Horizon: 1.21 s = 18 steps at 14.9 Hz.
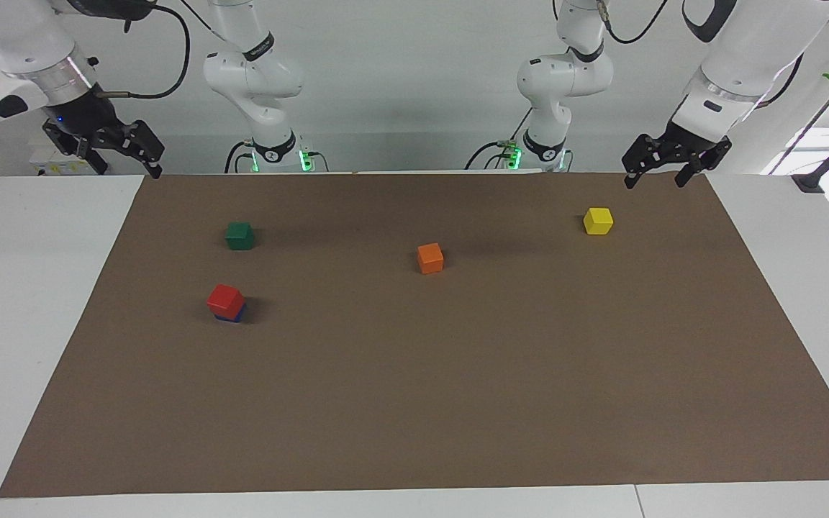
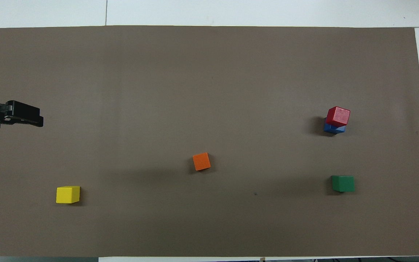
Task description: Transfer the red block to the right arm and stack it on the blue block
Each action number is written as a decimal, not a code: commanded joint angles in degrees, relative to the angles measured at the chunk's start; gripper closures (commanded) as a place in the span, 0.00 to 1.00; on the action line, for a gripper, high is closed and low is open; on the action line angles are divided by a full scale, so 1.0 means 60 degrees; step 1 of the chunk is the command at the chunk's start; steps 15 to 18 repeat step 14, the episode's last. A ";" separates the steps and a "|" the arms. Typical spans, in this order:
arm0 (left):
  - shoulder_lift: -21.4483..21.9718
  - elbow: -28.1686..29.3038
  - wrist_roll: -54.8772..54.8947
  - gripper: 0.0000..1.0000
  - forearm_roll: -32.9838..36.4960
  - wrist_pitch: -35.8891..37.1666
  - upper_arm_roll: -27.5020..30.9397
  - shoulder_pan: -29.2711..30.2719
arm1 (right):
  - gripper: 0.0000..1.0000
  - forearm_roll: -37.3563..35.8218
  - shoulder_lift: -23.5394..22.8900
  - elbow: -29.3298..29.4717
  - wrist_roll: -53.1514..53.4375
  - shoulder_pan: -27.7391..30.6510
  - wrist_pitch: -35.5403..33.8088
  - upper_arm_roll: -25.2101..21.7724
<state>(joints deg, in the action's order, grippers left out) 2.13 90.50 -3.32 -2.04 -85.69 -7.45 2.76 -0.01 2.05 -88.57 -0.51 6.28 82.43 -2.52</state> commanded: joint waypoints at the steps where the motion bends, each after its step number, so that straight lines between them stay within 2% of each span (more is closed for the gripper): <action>1: 0.0128 0.0005 0.0143 0.00 -0.0100 0.0117 -0.0048 0.0081 | 0.00 0.0060 -0.0342 0.0304 -0.0207 -0.0081 -0.0217 -0.0209; 6: 0.0143 0.0020 0.0157 0.00 -0.0085 0.0102 -0.0033 0.0052 | 0.00 -0.0394 -0.0357 0.0436 -0.0251 -0.0066 -0.0115 -0.0049; 18: 0.0187 0.0020 0.0143 0.00 -0.0085 0.0087 -0.0033 0.0037 | 0.00 -0.0365 -0.0284 0.0495 -0.0236 -0.0169 -0.0217 -0.0078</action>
